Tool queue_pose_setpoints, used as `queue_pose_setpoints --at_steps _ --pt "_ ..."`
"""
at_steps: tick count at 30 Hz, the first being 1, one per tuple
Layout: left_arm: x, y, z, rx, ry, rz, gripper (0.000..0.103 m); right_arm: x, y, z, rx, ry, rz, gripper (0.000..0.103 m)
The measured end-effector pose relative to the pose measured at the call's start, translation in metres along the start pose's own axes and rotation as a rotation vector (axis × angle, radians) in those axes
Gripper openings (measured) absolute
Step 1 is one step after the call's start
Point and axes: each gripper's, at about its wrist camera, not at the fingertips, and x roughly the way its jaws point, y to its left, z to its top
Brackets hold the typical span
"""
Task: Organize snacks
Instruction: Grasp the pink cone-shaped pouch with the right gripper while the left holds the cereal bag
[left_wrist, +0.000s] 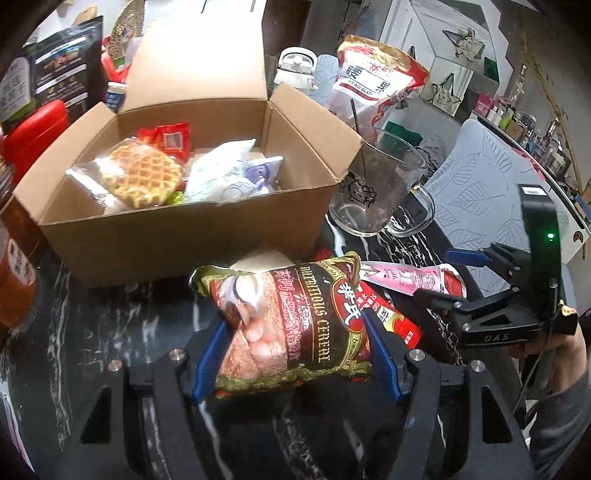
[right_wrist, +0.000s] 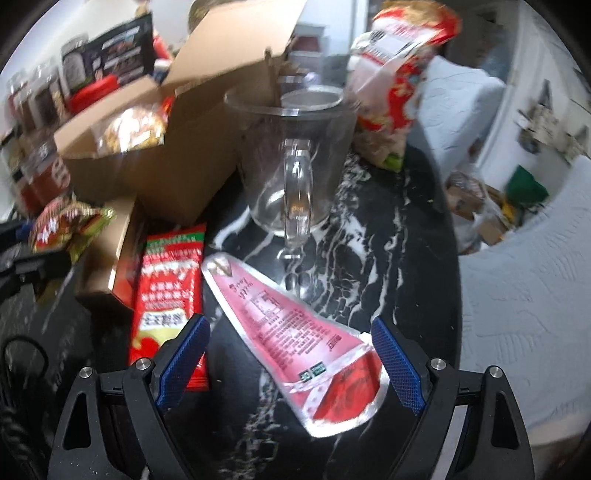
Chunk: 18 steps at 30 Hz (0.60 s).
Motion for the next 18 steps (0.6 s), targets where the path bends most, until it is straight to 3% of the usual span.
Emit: queue_pose_setpoints --at_steps 7,9,11,12,14,18 --pt "0.010 -0.006 0.001 0.001 0.022 -0.005 0.068 0.031 -0.008 0.009 -0.102 0.125 0.067 0.089" --pt "0.009 -0.006 0.001 0.000 0.023 -0.007 0.068 0.031 -0.010 0.010 -0.099 0.122 0.076 0.082" --pt "0.008 -0.006 0.000 -0.004 0.025 -0.009 0.068 0.027 -0.008 0.012 -0.127 0.116 0.095 0.045" --pt "0.007 -0.006 -0.001 -0.006 0.027 -0.011 0.068 0.024 -0.007 0.012 -0.125 0.119 0.093 0.045" --pt "0.005 -0.006 -0.003 -0.007 0.030 -0.016 0.068 0.021 -0.007 0.010 -0.102 0.134 0.074 0.031" --pt "-0.003 -0.008 -0.009 0.002 0.025 -0.025 0.068 0.011 -0.003 -0.004 -0.044 0.128 0.065 0.026"
